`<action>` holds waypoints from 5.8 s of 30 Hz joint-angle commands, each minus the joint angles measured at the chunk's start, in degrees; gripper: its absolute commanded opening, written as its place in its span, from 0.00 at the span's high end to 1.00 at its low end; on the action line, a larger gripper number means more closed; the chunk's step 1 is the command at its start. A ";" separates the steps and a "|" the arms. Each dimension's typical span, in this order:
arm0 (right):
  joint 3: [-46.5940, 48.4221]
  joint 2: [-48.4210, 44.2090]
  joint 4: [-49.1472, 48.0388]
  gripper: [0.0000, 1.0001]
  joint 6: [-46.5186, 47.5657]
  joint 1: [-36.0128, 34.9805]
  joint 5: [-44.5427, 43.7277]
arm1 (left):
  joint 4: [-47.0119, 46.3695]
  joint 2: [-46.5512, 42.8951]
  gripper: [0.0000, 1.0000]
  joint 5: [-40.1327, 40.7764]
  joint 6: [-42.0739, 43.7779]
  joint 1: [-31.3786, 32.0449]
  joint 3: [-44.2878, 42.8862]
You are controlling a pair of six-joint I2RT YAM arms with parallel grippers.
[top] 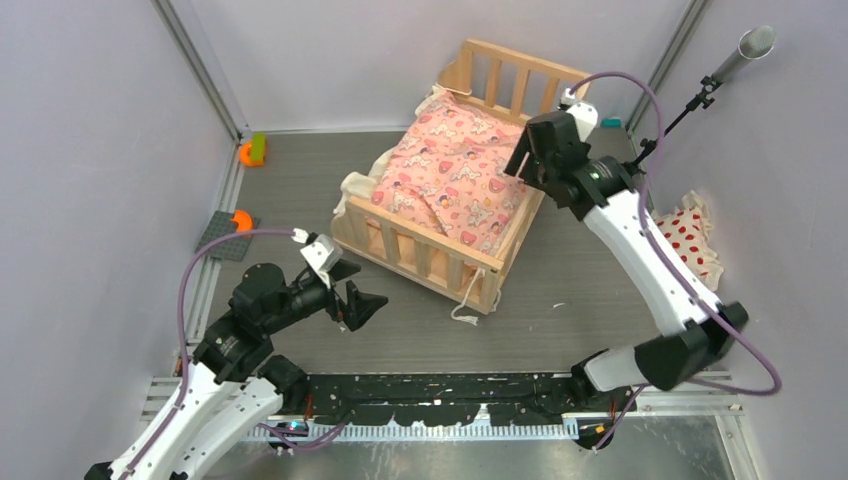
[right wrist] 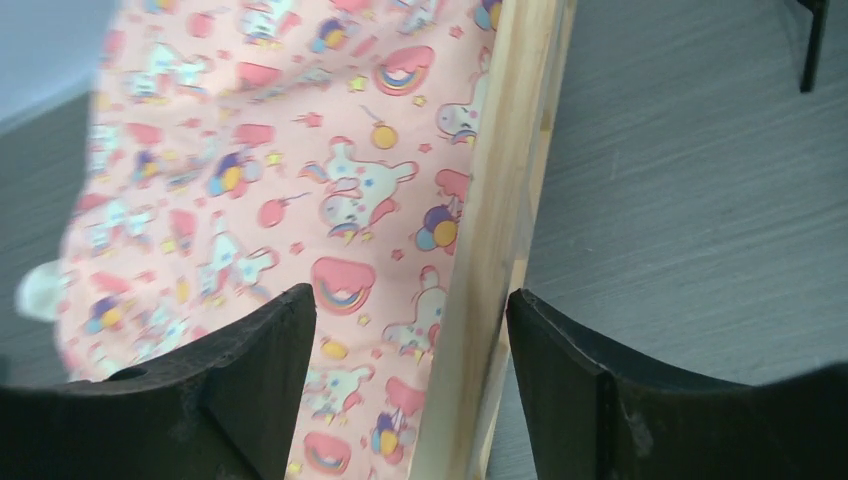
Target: Set up the pet bed
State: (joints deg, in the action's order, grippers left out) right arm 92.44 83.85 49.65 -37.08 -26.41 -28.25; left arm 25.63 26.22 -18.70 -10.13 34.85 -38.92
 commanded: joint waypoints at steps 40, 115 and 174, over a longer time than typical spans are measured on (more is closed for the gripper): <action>-18.35 -10.91 -16.20 0.64 4.03 -4.66 15.99 | -8.06 0.08 0.00 14.04 -17.19 0.57 7.75; -75.55 -22.41 -82.96 0.99 20.31 -40.30 28.43 | -15.91 -2.62 1.00 -6.71 -19.11 5.07 21.76; -59.65 -10.37 -57.22 0.99 -48.23 -56.52 -7.80 | -27.80 3.31 0.97 -7.15 -29.48 13.40 23.29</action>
State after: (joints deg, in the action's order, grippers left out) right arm 31.31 72.55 -6.98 -76.49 -82.56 -34.41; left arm 2.09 29.04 -25.54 -39.03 47.99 -15.44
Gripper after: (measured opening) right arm 0.035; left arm 0.035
